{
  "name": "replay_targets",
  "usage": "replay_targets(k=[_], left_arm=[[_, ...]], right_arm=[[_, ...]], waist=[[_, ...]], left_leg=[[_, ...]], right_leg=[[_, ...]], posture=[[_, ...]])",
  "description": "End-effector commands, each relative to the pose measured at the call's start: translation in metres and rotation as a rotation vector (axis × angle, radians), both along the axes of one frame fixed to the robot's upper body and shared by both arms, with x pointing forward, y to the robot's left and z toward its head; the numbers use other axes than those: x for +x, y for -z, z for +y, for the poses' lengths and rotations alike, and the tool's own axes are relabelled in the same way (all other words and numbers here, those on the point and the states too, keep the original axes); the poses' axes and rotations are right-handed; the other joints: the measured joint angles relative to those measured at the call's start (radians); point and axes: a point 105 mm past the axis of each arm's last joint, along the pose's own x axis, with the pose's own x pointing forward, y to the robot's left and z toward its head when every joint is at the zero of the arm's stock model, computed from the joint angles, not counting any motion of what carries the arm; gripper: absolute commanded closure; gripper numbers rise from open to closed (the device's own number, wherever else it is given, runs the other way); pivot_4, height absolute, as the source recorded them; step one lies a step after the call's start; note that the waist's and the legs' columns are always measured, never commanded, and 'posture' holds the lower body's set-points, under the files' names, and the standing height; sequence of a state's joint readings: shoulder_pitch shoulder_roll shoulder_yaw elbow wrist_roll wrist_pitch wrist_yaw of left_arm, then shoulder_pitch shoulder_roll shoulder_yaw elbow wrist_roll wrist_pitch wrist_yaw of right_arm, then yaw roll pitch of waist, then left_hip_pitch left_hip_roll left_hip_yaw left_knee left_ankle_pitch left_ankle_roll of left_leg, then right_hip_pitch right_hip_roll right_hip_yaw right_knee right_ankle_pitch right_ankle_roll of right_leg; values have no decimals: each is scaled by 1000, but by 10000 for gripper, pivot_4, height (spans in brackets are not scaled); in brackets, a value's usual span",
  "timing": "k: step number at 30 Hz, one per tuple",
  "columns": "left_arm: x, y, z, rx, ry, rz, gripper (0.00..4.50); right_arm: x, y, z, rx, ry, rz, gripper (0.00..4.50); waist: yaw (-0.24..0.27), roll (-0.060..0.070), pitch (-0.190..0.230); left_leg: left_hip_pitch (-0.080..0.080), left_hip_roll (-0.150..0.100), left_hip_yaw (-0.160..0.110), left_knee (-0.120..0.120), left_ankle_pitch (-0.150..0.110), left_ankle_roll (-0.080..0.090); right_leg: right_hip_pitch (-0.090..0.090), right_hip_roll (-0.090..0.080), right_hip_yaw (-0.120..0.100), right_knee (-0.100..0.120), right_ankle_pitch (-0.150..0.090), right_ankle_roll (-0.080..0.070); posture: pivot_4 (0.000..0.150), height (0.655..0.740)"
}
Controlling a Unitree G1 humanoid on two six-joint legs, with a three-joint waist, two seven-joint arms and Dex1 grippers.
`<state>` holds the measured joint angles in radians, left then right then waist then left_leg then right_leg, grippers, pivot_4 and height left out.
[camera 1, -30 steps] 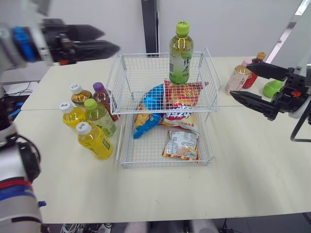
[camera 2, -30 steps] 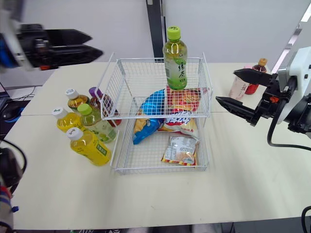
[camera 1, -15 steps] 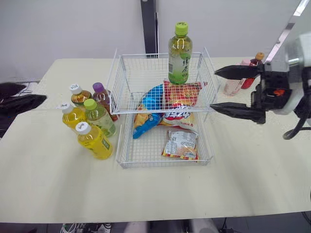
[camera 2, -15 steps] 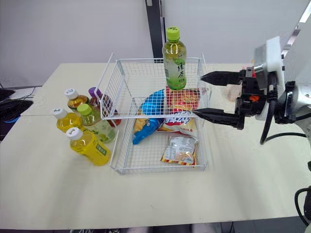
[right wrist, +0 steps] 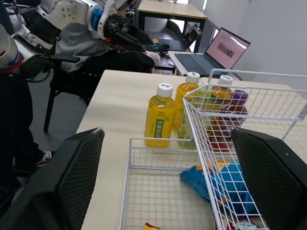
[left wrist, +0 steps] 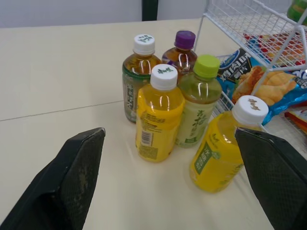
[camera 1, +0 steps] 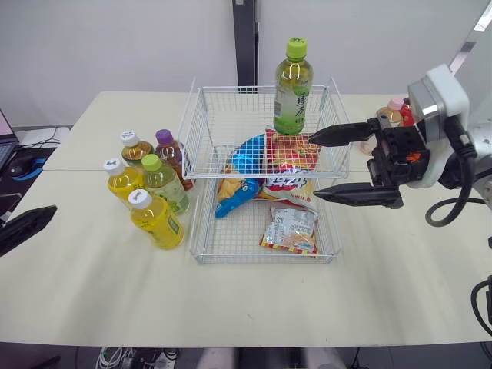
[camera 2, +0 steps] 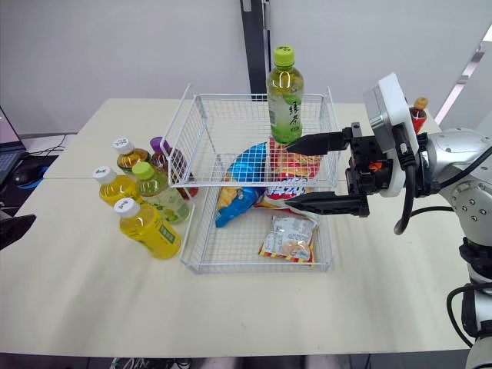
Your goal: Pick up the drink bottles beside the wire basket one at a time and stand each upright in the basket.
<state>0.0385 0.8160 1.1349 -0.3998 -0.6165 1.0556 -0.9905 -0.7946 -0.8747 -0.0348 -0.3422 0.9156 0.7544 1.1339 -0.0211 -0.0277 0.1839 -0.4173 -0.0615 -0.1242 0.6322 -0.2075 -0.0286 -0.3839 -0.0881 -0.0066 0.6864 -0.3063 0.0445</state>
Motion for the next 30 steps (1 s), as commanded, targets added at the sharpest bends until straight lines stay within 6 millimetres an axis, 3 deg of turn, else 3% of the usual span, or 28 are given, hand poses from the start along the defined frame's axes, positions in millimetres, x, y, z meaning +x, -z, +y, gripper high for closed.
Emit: replay_targets(k=[1,7,13,22,30], left_arm=[[12,-7,-15,20,-57,-86,63],[43,2,-27,7,-144,-87,63],[74,-1,-26,31,-180,-62,63],[100,12,-31,52,-167,2,63],[112,15,-35,78,-158,11,63]], right_arm=[[-4,-5,0,1,-10,-32,0],[-2,-8,-2,-6,-12,-30,0],[0,-11,-3,-4,-2,-35,0],[1,-12,-4,-4,13,-39,0],[1,-13,-4,-2,22,-38,0]], waist=[[1,0,0],[-4,0,0],[-7,0,0],[-8,0,0],[-8,0,0]], left_leg=[[0,0,0,0,0,0],[1,0,2,-2,0,0],[1,1,2,-2,0,0],[0,1,3,-3,0,0],[0,1,3,-3,0,0]], right_leg=[[0,1,0,-1,3,0],[5,2,-1,-3,4,1],[5,4,-1,-4,4,1],[5,6,0,-4,4,1],[4,6,0,-5,4,1]], posture=[[1500,7400],[1500,7400],[1500,7400],[1500,7400],[1500,7400]])
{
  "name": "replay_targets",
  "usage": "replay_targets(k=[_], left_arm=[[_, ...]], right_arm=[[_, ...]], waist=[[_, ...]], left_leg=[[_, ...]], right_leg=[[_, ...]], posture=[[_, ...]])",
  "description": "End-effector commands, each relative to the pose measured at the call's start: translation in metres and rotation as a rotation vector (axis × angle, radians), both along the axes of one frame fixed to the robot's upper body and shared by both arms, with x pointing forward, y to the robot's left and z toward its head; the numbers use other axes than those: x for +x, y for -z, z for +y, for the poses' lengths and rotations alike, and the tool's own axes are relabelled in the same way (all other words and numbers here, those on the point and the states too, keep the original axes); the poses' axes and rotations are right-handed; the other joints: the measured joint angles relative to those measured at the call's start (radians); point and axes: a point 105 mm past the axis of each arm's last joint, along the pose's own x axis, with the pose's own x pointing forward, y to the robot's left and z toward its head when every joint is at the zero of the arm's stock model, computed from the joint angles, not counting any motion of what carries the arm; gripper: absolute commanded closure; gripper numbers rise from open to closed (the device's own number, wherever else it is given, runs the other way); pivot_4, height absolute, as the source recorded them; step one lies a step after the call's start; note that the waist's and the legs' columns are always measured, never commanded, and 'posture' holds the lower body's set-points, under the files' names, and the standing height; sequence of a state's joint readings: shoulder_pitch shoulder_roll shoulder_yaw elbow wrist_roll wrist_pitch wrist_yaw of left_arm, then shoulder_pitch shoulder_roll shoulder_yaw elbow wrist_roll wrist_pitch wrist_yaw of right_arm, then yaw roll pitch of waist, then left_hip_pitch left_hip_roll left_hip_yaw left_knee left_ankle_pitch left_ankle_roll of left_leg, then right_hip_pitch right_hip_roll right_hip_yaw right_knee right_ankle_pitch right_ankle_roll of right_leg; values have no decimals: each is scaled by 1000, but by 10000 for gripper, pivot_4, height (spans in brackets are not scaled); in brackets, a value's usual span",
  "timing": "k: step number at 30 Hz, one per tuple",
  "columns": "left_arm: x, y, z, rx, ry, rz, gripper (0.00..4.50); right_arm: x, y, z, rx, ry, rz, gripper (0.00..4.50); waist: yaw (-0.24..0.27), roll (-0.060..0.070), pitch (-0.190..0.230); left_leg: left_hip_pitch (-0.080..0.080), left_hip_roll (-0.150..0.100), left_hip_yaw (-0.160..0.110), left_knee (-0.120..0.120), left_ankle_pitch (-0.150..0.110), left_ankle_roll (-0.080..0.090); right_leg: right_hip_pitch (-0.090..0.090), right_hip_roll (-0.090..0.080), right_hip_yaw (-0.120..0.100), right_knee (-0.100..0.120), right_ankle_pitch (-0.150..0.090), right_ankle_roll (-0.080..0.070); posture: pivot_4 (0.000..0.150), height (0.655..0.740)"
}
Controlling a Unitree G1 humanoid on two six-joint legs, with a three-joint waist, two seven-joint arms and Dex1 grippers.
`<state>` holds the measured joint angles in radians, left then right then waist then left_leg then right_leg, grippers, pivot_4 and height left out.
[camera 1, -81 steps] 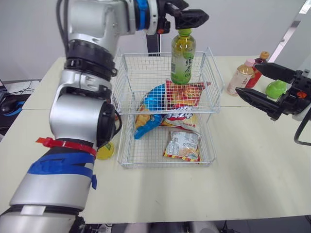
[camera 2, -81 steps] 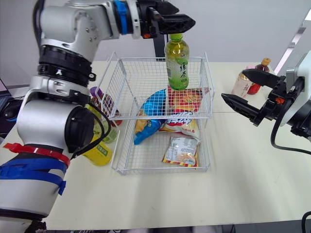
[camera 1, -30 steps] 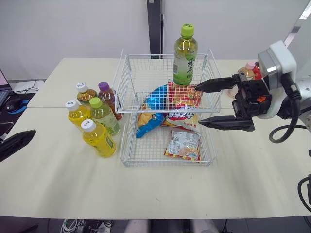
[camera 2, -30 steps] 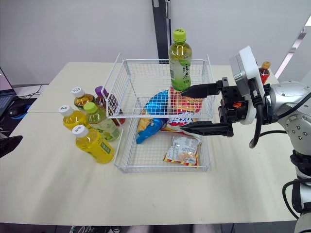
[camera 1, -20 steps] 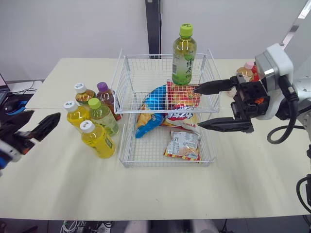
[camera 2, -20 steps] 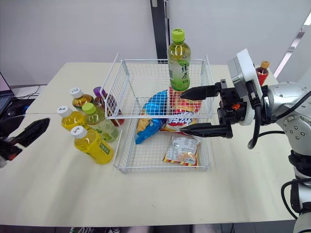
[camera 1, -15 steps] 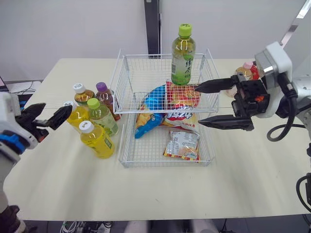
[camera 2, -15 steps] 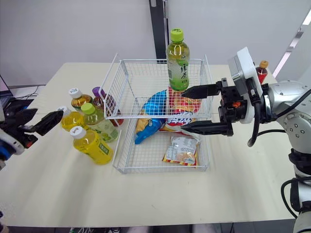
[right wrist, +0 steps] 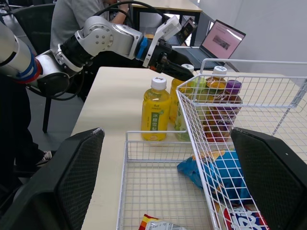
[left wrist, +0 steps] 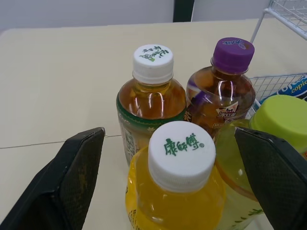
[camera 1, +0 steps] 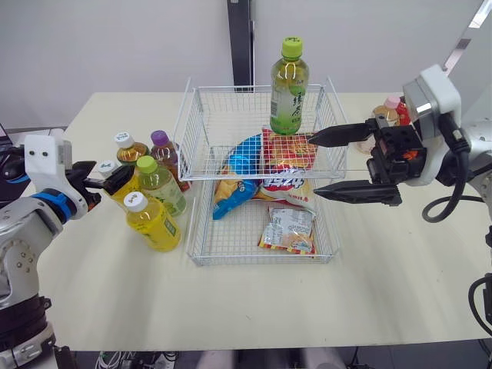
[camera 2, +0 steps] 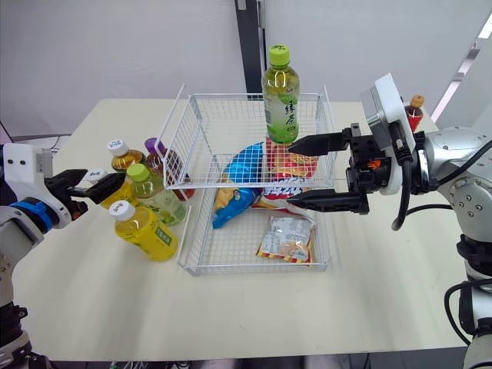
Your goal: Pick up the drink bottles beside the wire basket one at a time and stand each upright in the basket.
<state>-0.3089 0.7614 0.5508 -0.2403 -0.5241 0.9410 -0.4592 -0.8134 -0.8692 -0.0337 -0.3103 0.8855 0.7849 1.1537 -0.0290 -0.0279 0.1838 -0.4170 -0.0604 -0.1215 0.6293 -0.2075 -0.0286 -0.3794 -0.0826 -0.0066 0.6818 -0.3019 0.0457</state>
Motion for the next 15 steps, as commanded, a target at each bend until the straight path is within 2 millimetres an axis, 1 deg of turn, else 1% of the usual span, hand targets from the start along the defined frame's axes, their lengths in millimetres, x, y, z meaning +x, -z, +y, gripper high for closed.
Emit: replay_targets(k=[1,4,5,8,9,15], left_arm=[[2,-15,-2,41,7,-53,63],[5,-16,-7,40,26,-57,63],[6,-16,-6,38,17,-57,1857],[5,-13,-3,29,4,-47,8895],[5,-12,-3,27,5,-44,12577],[3,-13,-3,24,4,-51,29536]], right_arm=[[-5,-13,-1,11,1,-63,0],[-6,-14,-1,12,4,-65,0],[-6,-14,-1,13,6,-67,0],[-5,-16,-1,20,21,-83,0],[-5,-17,-1,24,27,-90,0],[-4,-21,-3,32,39,-104,0]], waist=[[0,0,0],[1,0,0],[1,0,0],[0,0,0],[0,0,0],[0,0,0]], left_leg=[[0,0,0,0,0,0],[0,0,0,0,0,0],[0,0,0,0,0,0],[0,0,0,0,0,0],[0,0,0,0,0,0],[0,0,0,0,0,0]], right_leg=[[0,0,0,0,0,0],[0,0,0,0,0,0],[0,0,0,0,0,0],[0,0,0,0,0,0],[0,0,0,0,0,0],[0,0,0,0,0,0]], posture=[[1500,7400],[1500,7400],[1500,7400],[1500,7400],[1500,7400],[1500,7400]])
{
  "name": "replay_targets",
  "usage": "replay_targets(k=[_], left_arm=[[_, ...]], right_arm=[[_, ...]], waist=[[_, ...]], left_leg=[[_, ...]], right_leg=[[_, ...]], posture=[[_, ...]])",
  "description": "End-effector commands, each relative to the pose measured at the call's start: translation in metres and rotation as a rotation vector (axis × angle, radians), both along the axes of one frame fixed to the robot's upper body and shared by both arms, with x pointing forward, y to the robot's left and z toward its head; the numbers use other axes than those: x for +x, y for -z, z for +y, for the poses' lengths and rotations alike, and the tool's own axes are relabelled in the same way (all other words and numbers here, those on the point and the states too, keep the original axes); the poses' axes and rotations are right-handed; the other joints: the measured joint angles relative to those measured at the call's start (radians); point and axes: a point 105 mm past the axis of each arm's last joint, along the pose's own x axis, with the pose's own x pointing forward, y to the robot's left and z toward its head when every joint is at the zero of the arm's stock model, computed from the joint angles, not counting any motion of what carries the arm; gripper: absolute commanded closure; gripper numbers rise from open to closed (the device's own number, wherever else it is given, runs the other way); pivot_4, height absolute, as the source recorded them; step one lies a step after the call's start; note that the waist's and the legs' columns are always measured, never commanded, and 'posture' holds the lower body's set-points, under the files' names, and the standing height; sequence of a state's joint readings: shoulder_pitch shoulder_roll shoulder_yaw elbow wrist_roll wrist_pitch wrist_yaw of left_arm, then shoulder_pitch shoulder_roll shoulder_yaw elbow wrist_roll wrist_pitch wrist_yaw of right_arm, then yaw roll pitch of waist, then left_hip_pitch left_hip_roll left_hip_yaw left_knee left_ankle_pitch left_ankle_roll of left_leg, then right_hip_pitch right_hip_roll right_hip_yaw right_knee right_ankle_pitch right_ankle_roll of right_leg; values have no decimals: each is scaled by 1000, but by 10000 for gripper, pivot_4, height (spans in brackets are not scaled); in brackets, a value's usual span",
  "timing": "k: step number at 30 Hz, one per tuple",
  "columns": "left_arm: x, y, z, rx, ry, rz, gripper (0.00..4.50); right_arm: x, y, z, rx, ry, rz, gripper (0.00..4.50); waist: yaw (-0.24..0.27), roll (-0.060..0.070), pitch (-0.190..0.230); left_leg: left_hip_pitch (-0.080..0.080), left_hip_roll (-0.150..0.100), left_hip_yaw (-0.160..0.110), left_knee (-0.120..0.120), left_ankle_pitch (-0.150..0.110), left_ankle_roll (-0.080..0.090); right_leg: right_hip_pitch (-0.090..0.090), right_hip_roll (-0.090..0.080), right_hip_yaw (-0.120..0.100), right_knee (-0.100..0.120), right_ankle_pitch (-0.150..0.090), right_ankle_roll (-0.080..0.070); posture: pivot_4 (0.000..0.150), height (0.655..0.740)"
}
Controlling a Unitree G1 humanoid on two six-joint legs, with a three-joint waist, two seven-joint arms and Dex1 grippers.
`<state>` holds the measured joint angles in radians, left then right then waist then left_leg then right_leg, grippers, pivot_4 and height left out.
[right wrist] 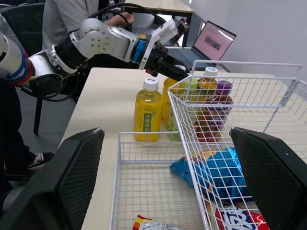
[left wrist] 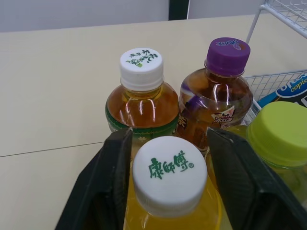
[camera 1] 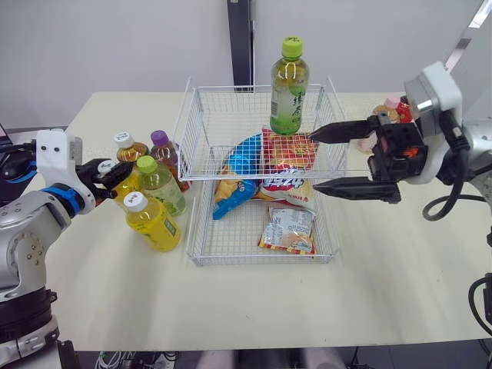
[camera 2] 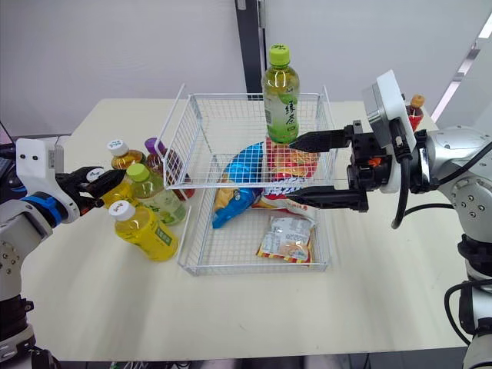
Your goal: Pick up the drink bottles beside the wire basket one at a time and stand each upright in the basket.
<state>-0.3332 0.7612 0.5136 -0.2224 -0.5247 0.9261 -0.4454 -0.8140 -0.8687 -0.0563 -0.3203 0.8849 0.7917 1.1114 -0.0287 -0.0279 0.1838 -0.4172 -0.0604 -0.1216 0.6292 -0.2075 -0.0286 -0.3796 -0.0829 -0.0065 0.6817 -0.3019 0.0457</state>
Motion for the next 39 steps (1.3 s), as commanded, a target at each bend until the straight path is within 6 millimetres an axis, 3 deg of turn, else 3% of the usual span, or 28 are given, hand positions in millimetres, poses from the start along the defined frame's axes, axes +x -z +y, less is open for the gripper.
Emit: replay_targets(k=[1,15,19,23,33,39], left_arm=[[-4,-14,3,18,-9,-51,31389],[-12,-21,7,43,-1,-65,31362],[-22,-31,8,49,35,-67,31362],[-36,-50,18,69,49,-78,31362],[-64,-130,38,51,130,-143,31362],[-61,-176,24,55,259,-208,31362]], right_arm=[[-6,-16,-2,10,-3,-85,0],[-1,-22,-11,-24,15,-104,0],[-1,-21,-11,-25,19,-105,0],[-1,-21,-13,-24,28,-107,0],[5,-22,-20,-33,74,-113,0],[2,-21,-24,-31,90,-119,0]], waist=[[0,0,0],[-2,0,0],[-3,0,0],[-3,0,1],[-2,0,1],[-1,0,1]], left_leg=[[0,0,0,0,0,0],[0,0,0,-1,0,0],[-1,0,0,-1,0,0],[-2,1,0,-1,0,0],[-4,0,1,-1,0,0],[-5,0,1,-2,0,0]], right_leg=[[0,0,0,0,0,0],[0,-1,0,-1,0,0],[-1,-1,0,-1,0,0],[-3,-1,0,-1,0,0],[-6,-1,0,-1,0,0],[-6,3,0,-1,0,0]], posture=[[1500,7400],[1500,7400],[1500,7400],[1500,7400],[1500,7400],[1500,7400]])
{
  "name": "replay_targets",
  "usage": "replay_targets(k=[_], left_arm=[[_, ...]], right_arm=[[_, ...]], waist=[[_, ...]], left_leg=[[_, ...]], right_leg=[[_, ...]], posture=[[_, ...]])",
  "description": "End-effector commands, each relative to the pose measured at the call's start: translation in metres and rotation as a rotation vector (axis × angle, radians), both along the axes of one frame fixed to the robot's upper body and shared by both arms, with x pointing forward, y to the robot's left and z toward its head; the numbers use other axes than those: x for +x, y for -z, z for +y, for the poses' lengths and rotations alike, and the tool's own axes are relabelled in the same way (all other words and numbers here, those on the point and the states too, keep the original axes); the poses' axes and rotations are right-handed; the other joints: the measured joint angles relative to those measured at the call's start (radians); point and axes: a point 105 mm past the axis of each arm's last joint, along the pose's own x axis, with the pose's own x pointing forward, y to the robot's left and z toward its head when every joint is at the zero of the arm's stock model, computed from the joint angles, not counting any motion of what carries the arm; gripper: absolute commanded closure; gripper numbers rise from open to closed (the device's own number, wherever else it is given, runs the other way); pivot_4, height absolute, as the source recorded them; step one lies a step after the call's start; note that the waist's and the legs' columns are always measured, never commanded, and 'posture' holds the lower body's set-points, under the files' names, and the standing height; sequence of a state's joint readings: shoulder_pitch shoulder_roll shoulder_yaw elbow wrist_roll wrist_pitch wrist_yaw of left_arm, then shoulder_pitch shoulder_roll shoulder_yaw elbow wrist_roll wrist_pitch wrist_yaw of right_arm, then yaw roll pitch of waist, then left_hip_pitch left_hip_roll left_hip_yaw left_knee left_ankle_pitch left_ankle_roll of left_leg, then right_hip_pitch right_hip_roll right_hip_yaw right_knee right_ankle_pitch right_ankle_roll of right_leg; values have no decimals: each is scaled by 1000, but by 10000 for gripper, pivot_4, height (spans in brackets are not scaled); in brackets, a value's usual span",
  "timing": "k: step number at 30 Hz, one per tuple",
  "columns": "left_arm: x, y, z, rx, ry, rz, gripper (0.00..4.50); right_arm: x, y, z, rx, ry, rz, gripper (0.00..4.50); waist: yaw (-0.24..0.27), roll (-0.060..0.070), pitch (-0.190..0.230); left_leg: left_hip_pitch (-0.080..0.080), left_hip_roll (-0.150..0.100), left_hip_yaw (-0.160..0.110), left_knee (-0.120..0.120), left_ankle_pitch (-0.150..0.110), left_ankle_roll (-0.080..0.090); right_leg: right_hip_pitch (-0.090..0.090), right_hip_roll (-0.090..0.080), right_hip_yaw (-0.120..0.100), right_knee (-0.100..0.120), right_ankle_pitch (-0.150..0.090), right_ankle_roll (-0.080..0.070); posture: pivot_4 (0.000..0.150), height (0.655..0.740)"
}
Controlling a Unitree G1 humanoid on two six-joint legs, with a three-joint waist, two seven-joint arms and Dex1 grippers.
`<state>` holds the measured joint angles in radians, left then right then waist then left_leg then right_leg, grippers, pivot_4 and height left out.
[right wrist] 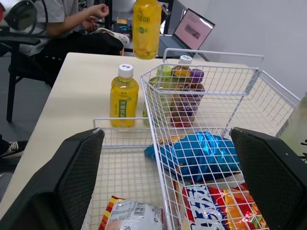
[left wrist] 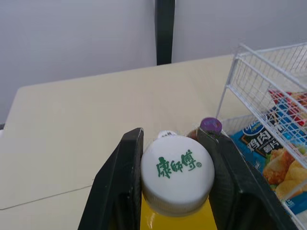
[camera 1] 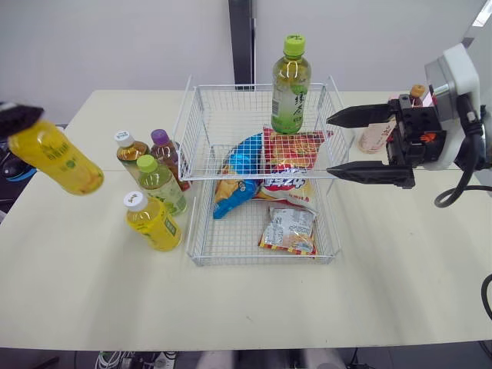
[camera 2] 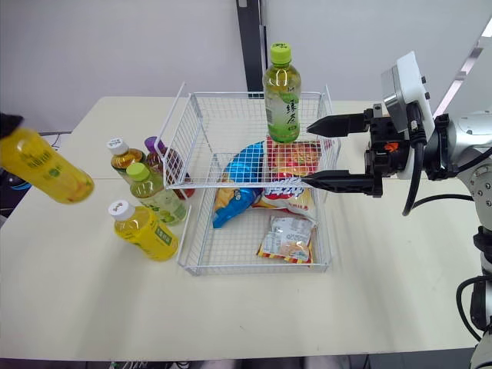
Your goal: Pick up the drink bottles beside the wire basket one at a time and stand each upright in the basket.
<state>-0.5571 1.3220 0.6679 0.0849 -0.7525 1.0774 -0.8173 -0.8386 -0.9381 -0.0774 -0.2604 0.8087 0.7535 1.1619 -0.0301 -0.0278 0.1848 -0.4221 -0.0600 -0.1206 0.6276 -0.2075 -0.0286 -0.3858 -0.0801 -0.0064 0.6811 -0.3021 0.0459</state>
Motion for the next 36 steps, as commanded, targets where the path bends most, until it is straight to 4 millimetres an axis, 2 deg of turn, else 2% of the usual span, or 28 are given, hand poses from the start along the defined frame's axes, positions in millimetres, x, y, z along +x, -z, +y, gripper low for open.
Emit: replay_targets(k=[1,6,10,13,18,26,30,36], left_arm=[[-4,-41,-20,33,118,-112,31362],[12,-80,-47,39,236,-195,31362],[30,-109,-76,51,335,-243,31362],[45,-120,-101,43,419,-246,31363],[69,-109,-146,123,544,-183,31363],[104,-80,-201,178,624,-122,31363],[120,-69,-219,187,629,-119,31363],[131,-58,-236,145,663,-91,31363]], right_arm=[[-8,-10,-5,14,6,-50,0],[-9,-7,-9,31,49,-39,0],[-11,-5,-12,42,80,-40,0],[-12,-5,-15,51,105,-42,0],[-13,-4,-18,65,139,-44,0],[-14,-3,-24,90,192,-42,0],[-15,-3,-26,91,204,-40,0],[-18,-3,-28,90,224,-37,0]], waist=[[3,0,0],[0,-1,0],[-2,-1,0],[-3,-1,0],[-15,-1,1],[-23,-1,1],[-21,-1,1],[-23,-1,1]], left_leg=[[0,0,0,0,0,0],[-3,0,-1,2,0,0],[-5,1,2,2,0,0],[-5,1,3,3,0,0],[-5,2,6,2,0,0],[-5,2,9,3,0,0],[-5,2,9,3,0,0],[-5,2,10,3,0,0]], right_leg=[[0,0,0,0,0,0],[-1,3,0,1,1,2],[-2,5,0,1,1,2],[-2,5,0,1,1,2],[-3,5,3,2,1,2],[-4,5,7,2,1,2],[-5,5,9,2,1,2],[-7,5,12,3,1,3]], posture=[[1500,7400],[1500,7400],[1500,7400],[1500,7400],[1500,7400],[1500,7400],[1500,7400],[1500,7400]])
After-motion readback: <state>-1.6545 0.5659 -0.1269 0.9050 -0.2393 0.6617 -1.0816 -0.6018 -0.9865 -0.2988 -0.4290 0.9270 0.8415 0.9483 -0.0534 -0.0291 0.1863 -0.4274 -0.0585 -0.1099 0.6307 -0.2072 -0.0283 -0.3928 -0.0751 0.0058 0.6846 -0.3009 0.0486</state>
